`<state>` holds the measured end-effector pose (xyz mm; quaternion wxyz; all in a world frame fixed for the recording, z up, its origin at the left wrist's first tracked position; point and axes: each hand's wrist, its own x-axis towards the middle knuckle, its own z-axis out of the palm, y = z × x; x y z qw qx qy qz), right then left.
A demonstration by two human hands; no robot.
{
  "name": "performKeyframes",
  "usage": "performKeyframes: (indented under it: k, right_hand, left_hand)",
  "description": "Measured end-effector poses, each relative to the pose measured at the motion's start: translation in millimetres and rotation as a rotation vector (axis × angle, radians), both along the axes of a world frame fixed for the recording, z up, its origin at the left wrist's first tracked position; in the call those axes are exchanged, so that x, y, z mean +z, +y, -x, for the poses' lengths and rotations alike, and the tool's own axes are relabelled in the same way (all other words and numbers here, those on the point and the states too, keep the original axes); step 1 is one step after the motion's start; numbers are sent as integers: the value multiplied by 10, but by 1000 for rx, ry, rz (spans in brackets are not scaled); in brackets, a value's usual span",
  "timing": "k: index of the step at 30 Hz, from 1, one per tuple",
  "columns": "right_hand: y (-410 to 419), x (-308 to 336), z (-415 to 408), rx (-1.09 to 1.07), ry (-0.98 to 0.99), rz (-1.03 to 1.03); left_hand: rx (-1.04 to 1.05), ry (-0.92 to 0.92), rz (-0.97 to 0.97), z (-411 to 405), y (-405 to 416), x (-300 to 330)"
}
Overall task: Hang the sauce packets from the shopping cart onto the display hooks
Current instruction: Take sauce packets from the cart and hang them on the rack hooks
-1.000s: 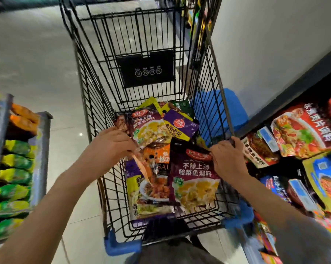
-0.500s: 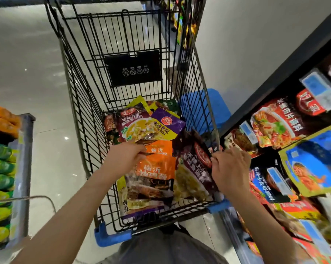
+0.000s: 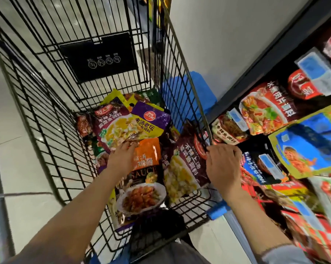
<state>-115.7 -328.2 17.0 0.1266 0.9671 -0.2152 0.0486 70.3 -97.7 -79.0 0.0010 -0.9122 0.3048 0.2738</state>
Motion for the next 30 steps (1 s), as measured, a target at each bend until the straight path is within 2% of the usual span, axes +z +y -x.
performKeyframes:
  k: [4,6,8,10,14,16,19,21,23,28,30]
  right_hand:
    - [32,15,-32,-30,-44,-73]
    - [48,103,-91,-115,-41,-190]
    - [54,220,-165,-236,-24,-369]
    - [53,303,-177,-279,-38,-449]
    - [88,357,-93,-270,-58,-519]
    - [110,349,-29,-259,-85,-564]
    - [139,392,35,-263,-89,-559]
    - [123,403,44,-243,-69,-524]
    - [112,388,39,-212,-48,-479]
    - [117,224,-20,-167,24,-292]
    - [100,169,-40,-176,77,-255]
  left_hand:
    - [68,80,381,65,-256,166]
    - [64,96,564,66,-499,377]
    - [-9,54,709,36,-731,573]
    - [-169,-1,774,-17,-941,744]
    - [-483,-37,677,-97,-1230,1006]
    - [-520,14,605,-96,-1247,1067]
    - [-367,42,608,-83,-1110,1017]
    - [-144,78,592,-119,-910,811]
    - [48,169,488,-164,-658,549]
    - [38,226,62,-329,-242,-122]
    - [37,290,14,-400,-175,-340]
